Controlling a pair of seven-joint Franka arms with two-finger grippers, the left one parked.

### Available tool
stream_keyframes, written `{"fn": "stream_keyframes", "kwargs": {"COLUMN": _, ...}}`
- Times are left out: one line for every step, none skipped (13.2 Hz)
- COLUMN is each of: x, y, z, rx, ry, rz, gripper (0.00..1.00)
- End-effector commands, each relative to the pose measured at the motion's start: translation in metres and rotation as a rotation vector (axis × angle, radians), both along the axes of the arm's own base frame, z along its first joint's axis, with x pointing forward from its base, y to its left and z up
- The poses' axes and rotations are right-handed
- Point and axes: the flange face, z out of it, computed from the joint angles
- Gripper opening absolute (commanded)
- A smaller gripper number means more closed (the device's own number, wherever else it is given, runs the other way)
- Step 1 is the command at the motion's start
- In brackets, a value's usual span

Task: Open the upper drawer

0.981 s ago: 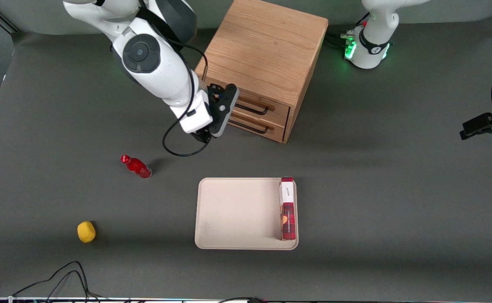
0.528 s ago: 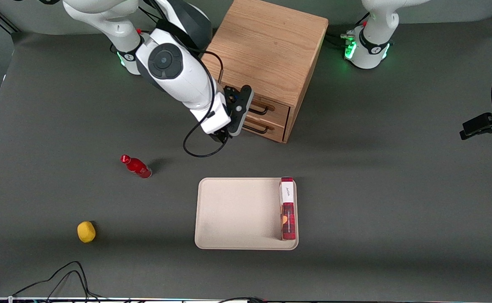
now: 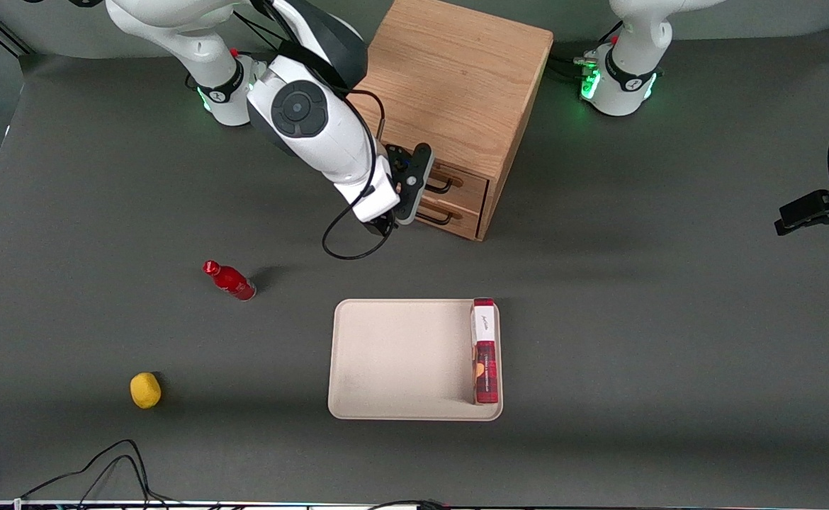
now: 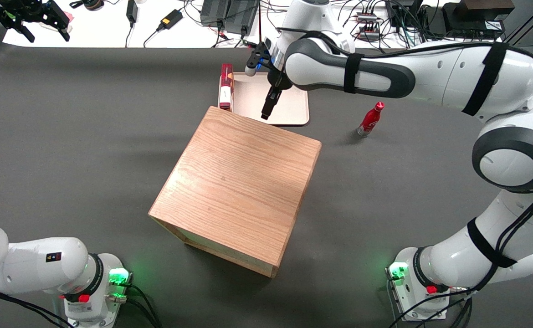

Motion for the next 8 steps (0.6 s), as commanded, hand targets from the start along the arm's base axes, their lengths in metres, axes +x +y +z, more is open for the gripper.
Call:
{"fn": "stream_keyframes", "kwargs": {"x": -0.014, "y": 0.002, "z": -0.004, "rx": -0.019, "ry": -0.005, "rz": -0.001, "gripper": 1.00}}
{"fn": "stream_keyframes", "kwargs": {"x": -0.018, "y": 0.005, "z": -0.004, "rx": -0.020, "ry": 0.001, "rz": 0.008, "gripper": 1.00}}
{"fn": "stream_keyframes", "kwargs": {"x": -0.020, "y": 0.005, "z": -0.006, "rx": -0.027, "ry": 0.009, "rz": 0.011, "gripper": 1.00}}
{"fn": "stream_keyframes", "kwargs": {"x": -0.020, "y": 0.004, "z": -0.007, "rx": -0.032, "ry": 0.016, "rz": 0.003, "gripper": 1.00}}
{"fn": "stream_keyframes", "kwargs": {"x": -0.020, "y": 0.005, "z": -0.008, "rx": -0.033, "ry": 0.021, "rz": -0.009, "gripper": 1.00}}
{"fn": "stream_keyframes", "kwargs": {"x": -0.022, "y": 0.007, "z": -0.009, "rx": -0.033, "ry": 0.022, "rz": -0.006, "gripper": 1.00}}
{"fn": "stream_keyframes", "kwargs": {"x": -0.021, "y": 0.006, "z": -0.013, "rx": -0.035, "ry": 0.028, "rz": -0.007, "gripper": 1.00}}
{"fn": "stream_keyframes", "kwargs": {"x": -0.021, "y": 0.007, "z": -0.015, "rx": -0.037, "ry": 0.032, "rz": -0.008, "gripper": 1.00}}
